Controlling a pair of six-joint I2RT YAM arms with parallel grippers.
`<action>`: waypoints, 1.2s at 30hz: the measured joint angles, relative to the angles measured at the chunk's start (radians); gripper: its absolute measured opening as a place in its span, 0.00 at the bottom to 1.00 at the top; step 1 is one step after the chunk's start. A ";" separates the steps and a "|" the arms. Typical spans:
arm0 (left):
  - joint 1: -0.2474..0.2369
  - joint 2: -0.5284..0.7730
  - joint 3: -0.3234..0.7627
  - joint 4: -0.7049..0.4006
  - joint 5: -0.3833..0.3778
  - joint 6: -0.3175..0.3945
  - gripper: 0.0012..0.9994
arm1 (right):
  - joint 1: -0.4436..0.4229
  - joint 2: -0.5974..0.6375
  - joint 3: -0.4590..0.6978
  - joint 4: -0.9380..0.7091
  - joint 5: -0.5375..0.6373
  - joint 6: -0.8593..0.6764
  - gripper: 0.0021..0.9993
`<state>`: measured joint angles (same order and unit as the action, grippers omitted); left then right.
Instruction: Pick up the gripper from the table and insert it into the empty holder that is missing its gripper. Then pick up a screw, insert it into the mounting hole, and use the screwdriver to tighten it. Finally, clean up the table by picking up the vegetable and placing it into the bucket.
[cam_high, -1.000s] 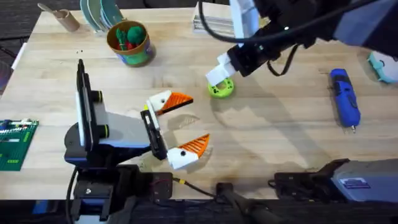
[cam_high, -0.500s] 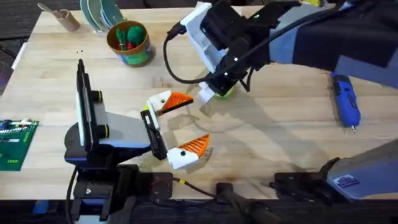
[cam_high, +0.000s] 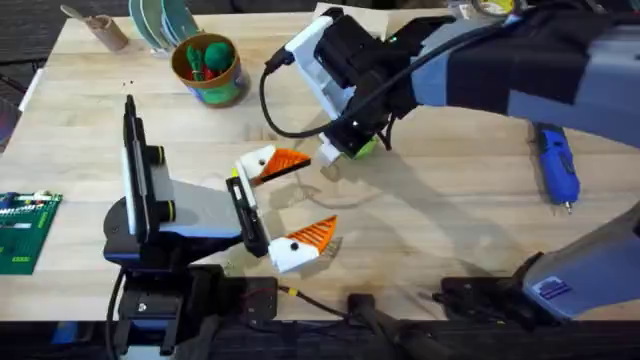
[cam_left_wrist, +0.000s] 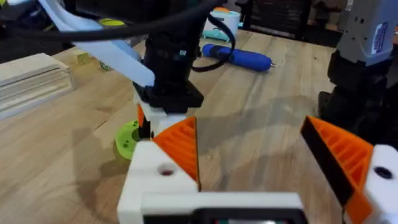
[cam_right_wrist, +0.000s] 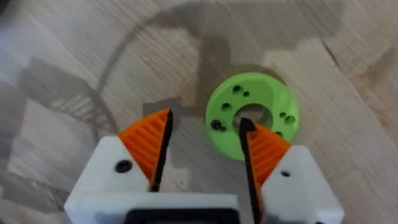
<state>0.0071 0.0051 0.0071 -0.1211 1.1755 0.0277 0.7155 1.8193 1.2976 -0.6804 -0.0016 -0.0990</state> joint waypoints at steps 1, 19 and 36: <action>0.000 0.000 0.000 0.000 0.000 0.000 0.99 | 0.000 0.005 0.000 0.000 0.001 0.001 0.63; 0.000 0.000 0.000 0.000 0.000 0.000 0.99 | 0.002 0.020 0.000 0.002 0.091 0.012 0.33; 0.000 0.000 0.000 0.000 0.000 0.002 0.99 | 0.002 0.020 0.021 -0.057 0.110 0.070 0.29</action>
<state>0.0071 0.0055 0.0071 -0.1211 1.1755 0.0299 0.7170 1.8393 1.3182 -0.7372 0.1085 -0.0292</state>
